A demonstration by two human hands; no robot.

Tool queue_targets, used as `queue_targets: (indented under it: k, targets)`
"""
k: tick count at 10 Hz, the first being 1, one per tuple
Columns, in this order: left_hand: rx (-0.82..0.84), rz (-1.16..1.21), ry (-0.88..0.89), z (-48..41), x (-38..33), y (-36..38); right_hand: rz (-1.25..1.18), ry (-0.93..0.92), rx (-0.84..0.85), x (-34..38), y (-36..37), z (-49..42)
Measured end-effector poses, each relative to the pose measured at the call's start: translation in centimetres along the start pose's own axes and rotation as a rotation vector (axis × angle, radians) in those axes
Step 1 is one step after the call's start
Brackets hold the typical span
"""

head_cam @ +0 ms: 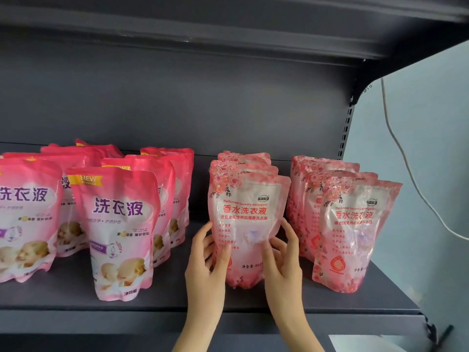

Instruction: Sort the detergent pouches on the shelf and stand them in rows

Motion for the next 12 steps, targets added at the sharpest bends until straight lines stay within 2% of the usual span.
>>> queue_targets:
  k: [2, 5, 7, 9, 10, 11, 12]
  targets:
    - [0.043, -0.075, 0.026, 0.1, 0.5, 0.0, 0.080, -0.012, 0.108, -0.2, 0.2, -0.1]
    - [0.038, -0.148, 0.071, 0.1, 0.5, -0.1, 0.156, -0.030, 0.054, -0.7, 0.1, -0.1]
    - [0.187, -0.245, 0.083, -0.4, 0.2, -0.3, 0.221, 0.029, 0.065, -0.5, 0.1, -0.1]
    - [0.377, -0.593, 0.118, -1.4, -1.2, -1.1, 0.370, 0.080, 0.094, 0.9, 0.1, -0.3]
    - [0.455, -0.835, 0.192, -0.9, -2.5, -1.6, 0.456, 0.161, 0.122, 1.4, 0.3, -0.1]
    - [0.429, -1.050, 0.293, 0.3, -4.2, -3.5, 0.716, 0.245, 0.225, 1.9, 0.3, 0.5]
    - [0.399, -1.316, 0.462, 2.1, -6.6, -6.1, 1.072, 0.142, 0.259, 5.1, 0.2, 2.1]
Point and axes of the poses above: each hand's wrist, its own z-axis away from the middle knuckle, its own y-axis out of the palm, x = y × z, the point moved 7 cm from there along -z, towards the middle knuckle, and after that the axes turned 11 degrees about -z, right-handed, at the moved point
